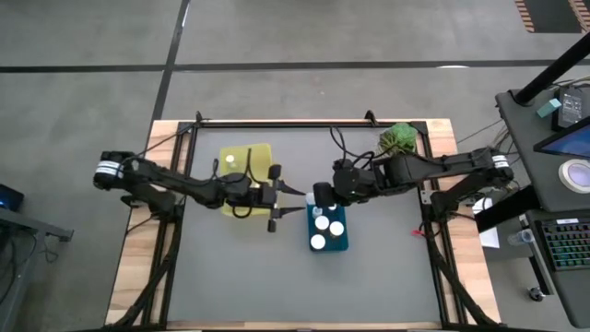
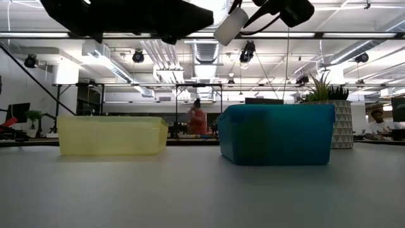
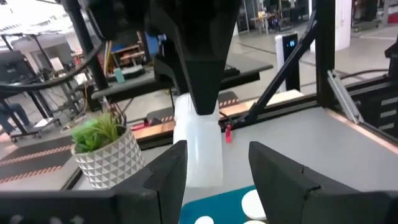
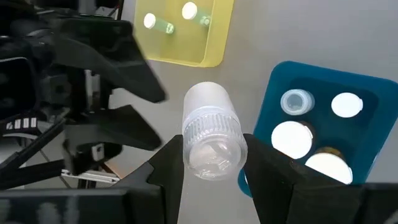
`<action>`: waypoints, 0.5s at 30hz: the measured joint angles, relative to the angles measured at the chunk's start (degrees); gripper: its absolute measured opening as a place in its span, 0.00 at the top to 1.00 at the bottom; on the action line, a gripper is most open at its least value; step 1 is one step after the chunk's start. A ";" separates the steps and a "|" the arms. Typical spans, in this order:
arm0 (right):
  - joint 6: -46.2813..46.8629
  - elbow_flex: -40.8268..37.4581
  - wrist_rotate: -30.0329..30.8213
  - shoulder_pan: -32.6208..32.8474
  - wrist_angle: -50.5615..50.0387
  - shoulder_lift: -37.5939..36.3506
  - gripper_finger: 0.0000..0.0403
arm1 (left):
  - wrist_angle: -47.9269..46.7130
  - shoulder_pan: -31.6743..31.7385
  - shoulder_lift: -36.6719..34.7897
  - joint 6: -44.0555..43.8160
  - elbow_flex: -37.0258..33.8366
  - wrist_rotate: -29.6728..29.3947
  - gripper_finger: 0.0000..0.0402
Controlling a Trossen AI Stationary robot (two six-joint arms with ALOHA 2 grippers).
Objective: Pick and place medicine bottles into bin by pill shape (circle, oval)
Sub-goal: Put the white tablet bottle into the yellow bin
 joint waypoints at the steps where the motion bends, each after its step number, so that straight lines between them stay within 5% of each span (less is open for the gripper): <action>1: -0.07 0.00 -0.04 0.02 0.13 0.01 0.66 | -0.03 0.05 0.90 0.01 0.49 0.00 0.61; 15: 0.80 -0.09 -0.16 0.00 0.48 0.44 0.66 | 0.09 0.40 5.71 0.03 3.73 -1.49 0.61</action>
